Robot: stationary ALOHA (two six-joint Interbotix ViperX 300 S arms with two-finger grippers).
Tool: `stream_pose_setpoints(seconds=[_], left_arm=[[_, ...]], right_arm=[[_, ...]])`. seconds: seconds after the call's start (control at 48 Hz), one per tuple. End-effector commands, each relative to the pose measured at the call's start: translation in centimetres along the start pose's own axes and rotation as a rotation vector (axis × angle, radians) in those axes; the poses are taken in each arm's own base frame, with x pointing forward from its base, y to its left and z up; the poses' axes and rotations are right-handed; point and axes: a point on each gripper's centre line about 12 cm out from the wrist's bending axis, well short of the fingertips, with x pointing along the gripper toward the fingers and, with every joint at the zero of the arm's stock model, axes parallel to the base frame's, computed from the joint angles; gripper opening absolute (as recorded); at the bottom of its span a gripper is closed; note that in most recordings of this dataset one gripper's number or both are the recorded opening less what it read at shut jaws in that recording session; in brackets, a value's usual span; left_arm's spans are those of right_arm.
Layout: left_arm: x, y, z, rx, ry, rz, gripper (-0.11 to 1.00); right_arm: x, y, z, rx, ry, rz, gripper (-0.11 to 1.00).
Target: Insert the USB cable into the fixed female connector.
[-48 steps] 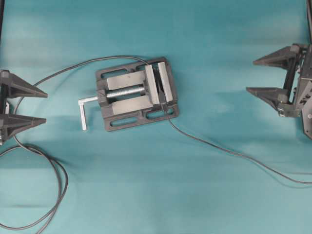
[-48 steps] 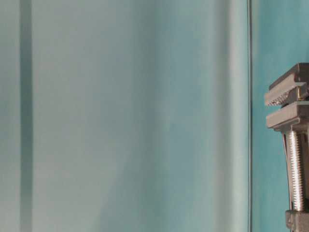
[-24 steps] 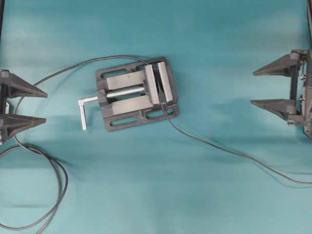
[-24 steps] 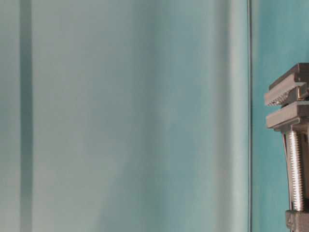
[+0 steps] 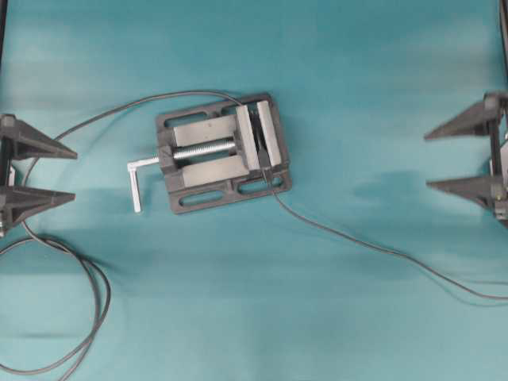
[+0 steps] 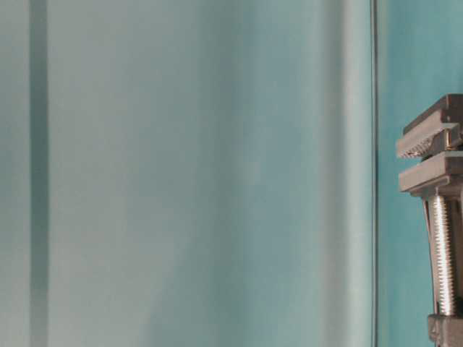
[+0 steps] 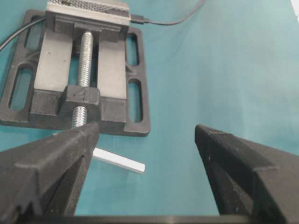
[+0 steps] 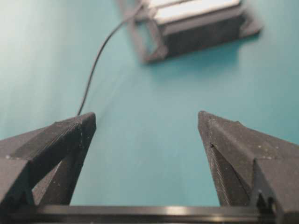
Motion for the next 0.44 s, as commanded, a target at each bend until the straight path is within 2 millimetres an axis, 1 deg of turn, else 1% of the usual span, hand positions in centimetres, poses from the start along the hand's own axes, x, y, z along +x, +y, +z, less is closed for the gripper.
stream_pose_setpoints(seconds=[0.0,0.125,0.416], left_arm=[[0.06,-0.09,0.45,0.007,-0.012,-0.001,0.99],[0.05,-0.11,0.53,0.007,-0.015,-0.002,0.99],[0.06,-0.06,0.35,0.007,-0.011,0.000,0.99]], right_arm=[[-0.01,0.18,0.89,-0.007,-0.010,0.009,0.90],[-0.03,0.11,1.28,-0.009,-0.027,0.002,0.90],[-0.01,0.35,0.47,-0.003,0.018,0.025,0.90]])
